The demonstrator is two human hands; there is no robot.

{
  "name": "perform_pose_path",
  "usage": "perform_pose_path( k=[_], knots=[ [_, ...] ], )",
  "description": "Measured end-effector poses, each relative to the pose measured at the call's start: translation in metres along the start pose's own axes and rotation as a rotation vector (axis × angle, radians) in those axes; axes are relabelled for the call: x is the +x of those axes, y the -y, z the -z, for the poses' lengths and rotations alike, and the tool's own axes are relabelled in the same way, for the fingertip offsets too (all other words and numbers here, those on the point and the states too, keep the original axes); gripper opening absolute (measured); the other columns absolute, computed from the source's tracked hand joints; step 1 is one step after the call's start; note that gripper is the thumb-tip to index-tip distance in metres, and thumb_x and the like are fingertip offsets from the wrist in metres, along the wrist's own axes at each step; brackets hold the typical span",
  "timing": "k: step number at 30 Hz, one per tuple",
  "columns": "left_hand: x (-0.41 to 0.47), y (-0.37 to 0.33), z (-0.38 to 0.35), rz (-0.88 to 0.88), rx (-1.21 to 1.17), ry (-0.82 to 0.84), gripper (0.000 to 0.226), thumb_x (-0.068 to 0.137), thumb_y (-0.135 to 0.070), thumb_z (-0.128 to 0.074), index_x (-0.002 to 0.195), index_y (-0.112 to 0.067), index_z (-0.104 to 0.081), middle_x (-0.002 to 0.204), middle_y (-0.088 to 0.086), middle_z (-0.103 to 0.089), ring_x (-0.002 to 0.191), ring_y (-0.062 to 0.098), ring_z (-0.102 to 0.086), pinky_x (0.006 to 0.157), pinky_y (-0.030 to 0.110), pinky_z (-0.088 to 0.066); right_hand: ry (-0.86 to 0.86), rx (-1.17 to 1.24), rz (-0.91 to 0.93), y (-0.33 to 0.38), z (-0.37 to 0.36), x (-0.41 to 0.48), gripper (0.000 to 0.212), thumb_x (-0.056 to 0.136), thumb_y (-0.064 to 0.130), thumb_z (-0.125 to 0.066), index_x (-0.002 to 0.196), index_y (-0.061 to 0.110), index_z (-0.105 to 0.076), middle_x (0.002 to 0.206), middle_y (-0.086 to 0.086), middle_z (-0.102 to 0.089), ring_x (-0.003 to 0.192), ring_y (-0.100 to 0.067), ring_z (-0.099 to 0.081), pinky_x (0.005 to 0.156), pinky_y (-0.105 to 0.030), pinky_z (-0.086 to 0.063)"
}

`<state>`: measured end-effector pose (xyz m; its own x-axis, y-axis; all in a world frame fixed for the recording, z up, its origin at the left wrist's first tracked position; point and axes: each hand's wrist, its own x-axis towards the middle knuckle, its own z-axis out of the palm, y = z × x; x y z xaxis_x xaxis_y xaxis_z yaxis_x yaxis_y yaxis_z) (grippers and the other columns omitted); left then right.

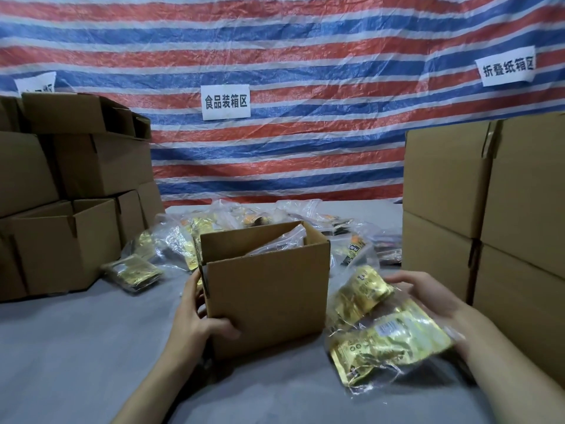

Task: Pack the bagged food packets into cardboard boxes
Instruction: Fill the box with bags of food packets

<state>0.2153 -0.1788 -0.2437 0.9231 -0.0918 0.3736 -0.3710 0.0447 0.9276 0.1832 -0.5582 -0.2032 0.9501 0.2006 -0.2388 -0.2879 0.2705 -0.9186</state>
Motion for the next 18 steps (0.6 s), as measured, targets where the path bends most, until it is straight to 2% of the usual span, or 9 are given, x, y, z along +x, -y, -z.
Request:
perform_pose_path(
  k=[3,4,7,9,12,14,16,18],
  knots=[
    [0.0,0.0,0.001,-0.002,0.011,0.002,0.123,0.015,-0.016,-0.076,0.136,-0.015,-0.054,0.111,0.014,-0.072,0.087,0.017,-0.072,0.06,0.025,-0.057,-0.093,-0.09,-0.004,0.001,-0.002,0.004,0.03,0.075,0.017,-0.074,0.094,-0.005,-0.068,0.081,-0.022,-0.069,0.066,-0.032,-0.069,0.061,-0.04,-0.06],
    [0.001,0.0,0.001,-0.002,0.013,0.003,0.122,0.015,-0.016,-0.076,0.135,-0.014,-0.054,0.11,0.013,-0.072,0.087,0.017,-0.072,0.061,0.025,-0.057,-0.131,-0.155,-0.02,0.0,-0.005,0.004,0.025,0.077,0.019,-0.074,0.087,-0.003,-0.07,0.076,-0.019,-0.07,0.062,-0.03,-0.069,0.059,-0.037,-0.059],
    [0.0,0.0,0.001,0.006,0.009,0.007,0.122,0.016,-0.015,-0.077,0.136,-0.016,-0.054,0.111,0.013,-0.072,0.088,0.019,-0.073,0.061,0.026,-0.057,-0.301,-0.336,-0.033,-0.004,-0.015,0.007,0.04,0.071,0.015,-0.08,0.105,-0.003,-0.068,0.086,-0.022,-0.074,0.067,-0.032,-0.072,0.06,-0.039,-0.059],
    [0.0,-0.001,0.001,0.009,0.002,0.012,0.121,0.017,-0.014,-0.077,0.136,-0.018,-0.054,0.111,0.013,-0.072,0.089,0.02,-0.072,0.062,0.027,-0.057,-0.414,-0.359,0.071,-0.002,-0.022,0.009,0.045,0.064,0.014,-0.083,0.104,-0.001,-0.069,0.086,-0.023,-0.075,0.067,-0.033,-0.073,0.058,-0.04,-0.06],
    [0.0,-0.001,0.0,0.011,0.001,0.011,0.123,0.016,-0.015,-0.077,0.137,-0.017,-0.053,0.111,0.013,-0.072,0.089,0.018,-0.072,0.061,0.026,-0.057,-0.548,-0.28,0.245,0.011,-0.031,0.005,0.035,0.062,0.023,-0.085,0.089,0.005,-0.073,0.079,-0.017,-0.076,0.062,-0.03,-0.072,0.058,-0.038,-0.059],
    [-0.001,-0.003,-0.001,0.015,0.002,0.021,0.124,0.016,-0.014,-0.078,0.138,-0.017,-0.052,0.113,0.013,-0.072,0.09,0.018,-0.072,0.062,0.026,-0.057,-0.603,-0.25,0.326,0.022,-0.035,0.002,0.022,0.068,0.029,-0.085,0.076,0.011,-0.075,0.074,-0.008,-0.077,0.062,-0.025,-0.07,0.06,-0.034,-0.055],
    [-0.002,-0.004,-0.001,0.023,0.007,0.021,0.125,0.016,-0.014,-0.078,0.139,-0.017,-0.051,0.116,0.014,-0.07,0.093,0.02,-0.071,0.064,0.027,-0.057,-0.657,-0.299,0.351,0.035,-0.044,-0.002,0.019,0.076,0.028,-0.084,0.076,0.011,-0.075,0.071,-0.003,-0.076,0.066,-0.018,-0.068,0.058,-0.029,-0.048],
    [-0.002,-0.004,-0.001,0.035,0.003,0.019,0.126,0.017,-0.014,-0.079,0.139,-0.017,-0.051,0.118,0.015,-0.07,0.099,0.027,-0.07,0.066,0.03,-0.057,-0.677,-0.397,0.381,0.051,-0.056,-0.003,0.02,0.081,0.023,-0.082,0.081,0.005,-0.073,0.07,-0.004,-0.074,0.062,-0.016,-0.067,0.05,-0.026,-0.047]
  ],
)
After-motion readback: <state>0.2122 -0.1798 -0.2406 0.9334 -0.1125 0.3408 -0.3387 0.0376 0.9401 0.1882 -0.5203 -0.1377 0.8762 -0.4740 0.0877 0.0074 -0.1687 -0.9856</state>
